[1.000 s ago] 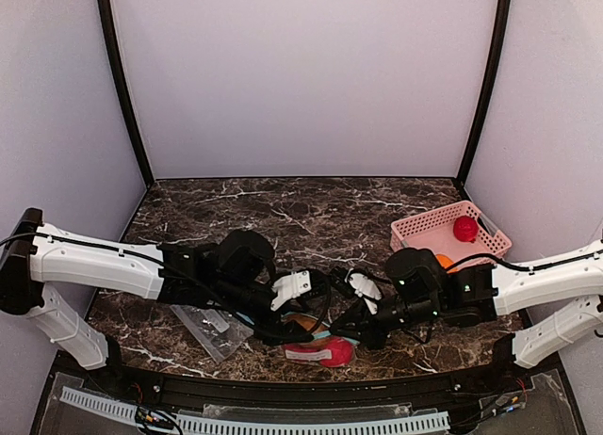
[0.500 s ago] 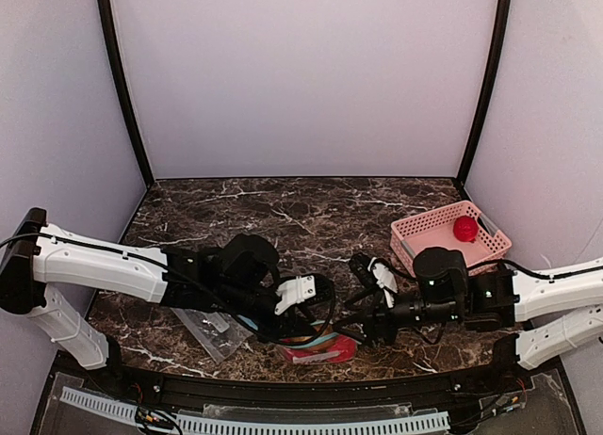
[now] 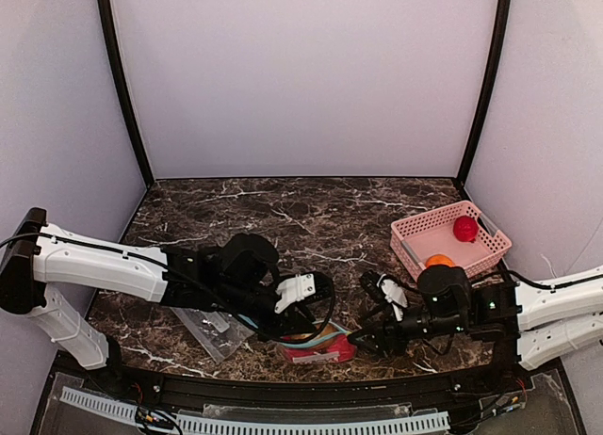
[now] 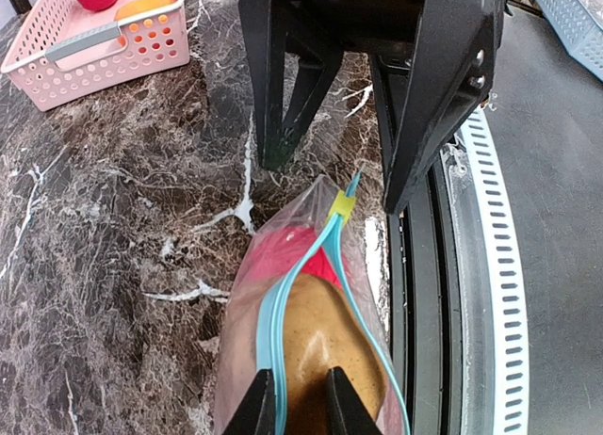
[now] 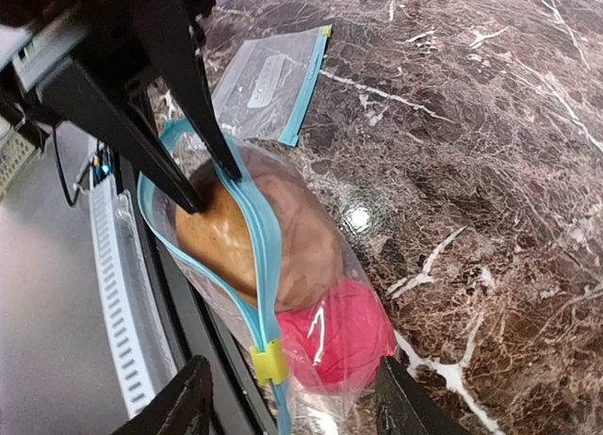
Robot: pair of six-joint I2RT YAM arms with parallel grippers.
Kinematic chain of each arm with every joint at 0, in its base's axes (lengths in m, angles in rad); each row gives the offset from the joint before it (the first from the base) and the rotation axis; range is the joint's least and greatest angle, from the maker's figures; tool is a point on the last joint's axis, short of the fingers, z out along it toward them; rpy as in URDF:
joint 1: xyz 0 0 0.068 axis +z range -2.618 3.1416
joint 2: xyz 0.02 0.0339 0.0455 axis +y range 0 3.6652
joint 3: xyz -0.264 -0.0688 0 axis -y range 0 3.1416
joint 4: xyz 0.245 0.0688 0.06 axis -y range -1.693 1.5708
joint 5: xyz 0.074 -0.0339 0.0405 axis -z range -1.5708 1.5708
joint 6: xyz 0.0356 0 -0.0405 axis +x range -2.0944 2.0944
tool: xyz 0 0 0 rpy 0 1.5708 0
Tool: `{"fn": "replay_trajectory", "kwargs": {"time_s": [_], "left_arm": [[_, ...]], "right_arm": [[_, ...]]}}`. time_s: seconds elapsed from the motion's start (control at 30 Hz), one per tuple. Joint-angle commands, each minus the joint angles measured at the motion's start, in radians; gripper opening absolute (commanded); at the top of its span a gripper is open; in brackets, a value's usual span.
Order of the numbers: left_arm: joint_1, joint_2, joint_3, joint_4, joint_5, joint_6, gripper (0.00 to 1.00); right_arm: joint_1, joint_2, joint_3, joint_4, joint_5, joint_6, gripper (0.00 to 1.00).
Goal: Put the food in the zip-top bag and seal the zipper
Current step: Pass from the left arm to the right
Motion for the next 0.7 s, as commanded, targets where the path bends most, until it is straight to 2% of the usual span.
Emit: {"fn": "replay_trajectory", "kwargs": {"time_s": [0.0, 0.2, 0.33, 0.4, 0.53, 0.6, 0.67], "left_arm": [[-0.005, 0.015, -0.017, -0.089, -0.022, -0.018, 0.18], [-0.005, 0.013, -0.012, -0.097, -0.024, -0.024, 0.18], [-0.005, 0.009, -0.005, -0.098, -0.026, -0.029, 0.18], [-0.005, 0.004, 0.013, -0.098, -0.025, -0.032, 0.23], [-0.003, -0.008, 0.080, -0.090, -0.004, -0.048, 0.59], [-0.003, -0.008, 0.112, -0.078, 0.031, -0.054, 0.69], [-0.002, 0.002, 0.148, -0.070, 0.070, -0.055, 0.74]], "right_arm": [[0.005, 0.072, 0.001, 0.022, -0.016, 0.000, 0.50], [0.006, 0.097, -0.001, 0.033, -0.011, 0.000, 0.31], [0.006, 0.086, 0.001, 0.039, -0.003, -0.005, 0.00], [0.007, 0.073, 0.013, 0.030, -0.003, -0.011, 0.00], [0.006, 0.035, 0.039, -0.002, -0.008, -0.029, 0.00], [0.006, 0.022, 0.051, -0.016, -0.010, -0.040, 0.00], [0.007, 0.013, 0.062, -0.029, -0.015, -0.051, 0.00]]}}
